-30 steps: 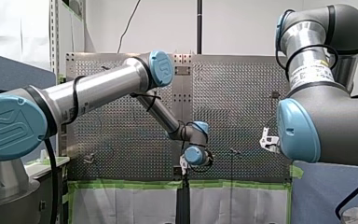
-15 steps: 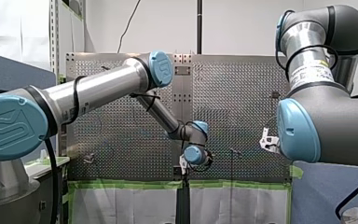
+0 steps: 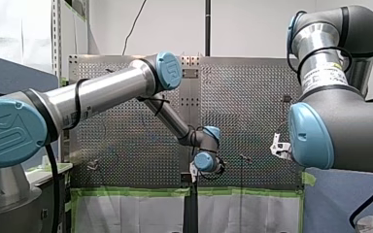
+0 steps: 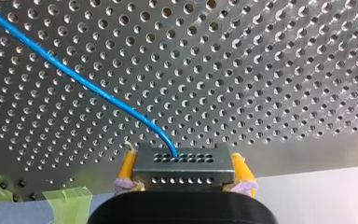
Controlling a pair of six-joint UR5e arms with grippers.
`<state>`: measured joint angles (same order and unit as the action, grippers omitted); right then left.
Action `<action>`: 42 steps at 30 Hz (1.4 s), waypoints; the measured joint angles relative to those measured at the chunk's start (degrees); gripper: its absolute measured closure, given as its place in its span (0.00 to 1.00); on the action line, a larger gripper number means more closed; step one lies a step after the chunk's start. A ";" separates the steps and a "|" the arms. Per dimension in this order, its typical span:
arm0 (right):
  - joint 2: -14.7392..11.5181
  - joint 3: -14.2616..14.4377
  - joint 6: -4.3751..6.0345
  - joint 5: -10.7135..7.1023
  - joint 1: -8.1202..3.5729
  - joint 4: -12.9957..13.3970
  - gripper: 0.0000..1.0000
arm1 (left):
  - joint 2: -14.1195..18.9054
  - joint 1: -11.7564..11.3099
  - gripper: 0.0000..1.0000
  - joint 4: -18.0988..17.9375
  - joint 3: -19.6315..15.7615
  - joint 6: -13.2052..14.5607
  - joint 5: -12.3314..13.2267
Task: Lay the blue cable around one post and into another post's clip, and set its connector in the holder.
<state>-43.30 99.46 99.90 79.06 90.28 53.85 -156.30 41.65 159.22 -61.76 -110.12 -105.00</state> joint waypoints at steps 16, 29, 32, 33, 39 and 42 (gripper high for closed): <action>0.16 -0.23 0.51 -0.03 -0.13 0.69 0.75 | -0.42 -0.32 1.00 0.01 0.29 -0.40 -0.23; 0.27 -0.50 0.97 -0.04 -0.22 0.91 0.75 | -0.48 -0.48 1.00 0.31 0.57 -0.64 0.17; 0.32 -0.69 1.00 -0.10 -0.23 0.82 0.75 | -0.48 -0.55 1.00 0.39 0.71 -0.80 0.29; 0.37 -0.73 1.00 -0.11 -0.23 0.80 0.75 | -0.49 -0.55 1.00 0.44 0.76 -0.84 0.32; 1.51 -1.09 0.93 -0.18 -0.24 0.78 0.75 | -1.47 -0.23 1.00 1.56 1.73 -0.96 0.28; 2.08 -1.32 0.78 -0.20 -0.24 0.69 0.75 | -1.62 -0.08 1.00 1.75 2.15 -0.97 0.20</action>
<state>-41.22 98.14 100.68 78.85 90.05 54.54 -157.92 41.57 160.97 -59.61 -111.09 -104.80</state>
